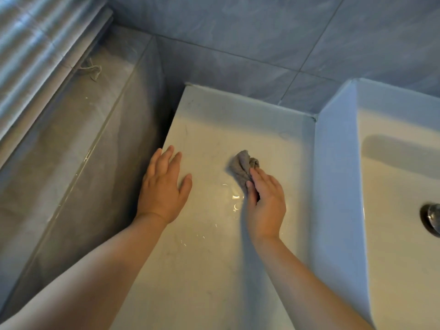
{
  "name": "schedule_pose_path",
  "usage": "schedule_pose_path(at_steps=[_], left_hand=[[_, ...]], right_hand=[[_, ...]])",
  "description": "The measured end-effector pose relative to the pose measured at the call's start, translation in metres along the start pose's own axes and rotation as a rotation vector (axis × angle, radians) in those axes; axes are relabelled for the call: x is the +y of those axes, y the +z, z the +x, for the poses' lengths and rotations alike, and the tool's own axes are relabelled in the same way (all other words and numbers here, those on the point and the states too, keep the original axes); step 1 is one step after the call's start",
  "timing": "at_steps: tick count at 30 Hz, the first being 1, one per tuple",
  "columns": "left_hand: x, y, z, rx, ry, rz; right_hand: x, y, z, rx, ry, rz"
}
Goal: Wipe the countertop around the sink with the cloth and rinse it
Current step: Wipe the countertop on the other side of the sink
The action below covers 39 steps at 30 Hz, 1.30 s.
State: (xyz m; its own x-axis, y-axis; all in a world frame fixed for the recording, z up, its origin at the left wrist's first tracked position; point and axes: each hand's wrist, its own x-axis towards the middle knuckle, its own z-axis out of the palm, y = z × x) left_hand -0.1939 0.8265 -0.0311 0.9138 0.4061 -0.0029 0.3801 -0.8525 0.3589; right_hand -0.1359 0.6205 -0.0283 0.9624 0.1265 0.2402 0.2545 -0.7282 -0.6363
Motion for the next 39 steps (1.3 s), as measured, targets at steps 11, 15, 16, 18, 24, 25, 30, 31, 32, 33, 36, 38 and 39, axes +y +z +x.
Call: schedule_pose_path(at_steps=[11, 15, 16, 18, 24, 25, 30, 31, 32, 33, 36, 38, 39], left_hand=[[-0.014, -0.036, -0.066, -0.065, 0.120, -0.092], [-0.025, -0.031, -0.111, -0.113, 0.156, -0.058], [-0.027, -0.030, -0.117, -0.122, 0.157, -0.050], [-0.030, -0.027, -0.124, -0.133, 0.132, -0.044], [-0.035, -0.025, -0.126, -0.124, 0.142, -0.011], [-0.036, -0.025, -0.126, -0.123, 0.138, -0.018], [-0.035, -0.022, -0.128, -0.114, 0.138, -0.048], [-0.035, -0.021, -0.128, -0.112, 0.149, -0.044], [-0.036, -0.021, -0.129, -0.110, 0.157, -0.043], [-0.036, -0.020, -0.129, -0.109, 0.159, -0.044], [-0.038, -0.018, -0.128, -0.103, 0.156, -0.048], [-0.040, -0.019, -0.128, -0.099, 0.153, -0.073], [-0.040, -0.019, -0.128, -0.099, 0.156, -0.081]], right_hand=[[-0.018, -0.019, -0.051, -0.217, -0.029, 0.203], [-0.024, -0.034, -0.036, -0.193, 0.094, 0.298], [-0.025, -0.037, -0.027, -0.168, 0.120, 0.312], [-0.027, -0.038, -0.003, -0.120, 0.140, 0.323], [-0.017, 0.004, 0.069, -0.131, 0.097, 0.134], [-0.015, 0.012, 0.072, -0.146, 0.113, 0.132], [-0.020, 0.028, 0.047, -0.155, 0.028, 0.156], [-0.023, 0.027, 0.037, -0.165, -0.013, 0.156], [-0.027, 0.025, 0.025, -0.176, -0.055, 0.157], [-0.031, 0.023, 0.012, -0.185, -0.095, 0.161], [-0.040, 0.013, -0.028, -0.207, -0.152, 0.200], [-0.043, 0.006, -0.048, -0.240, -0.148, 0.218], [-0.044, 0.002, -0.054, -0.265, -0.121, 0.225]])
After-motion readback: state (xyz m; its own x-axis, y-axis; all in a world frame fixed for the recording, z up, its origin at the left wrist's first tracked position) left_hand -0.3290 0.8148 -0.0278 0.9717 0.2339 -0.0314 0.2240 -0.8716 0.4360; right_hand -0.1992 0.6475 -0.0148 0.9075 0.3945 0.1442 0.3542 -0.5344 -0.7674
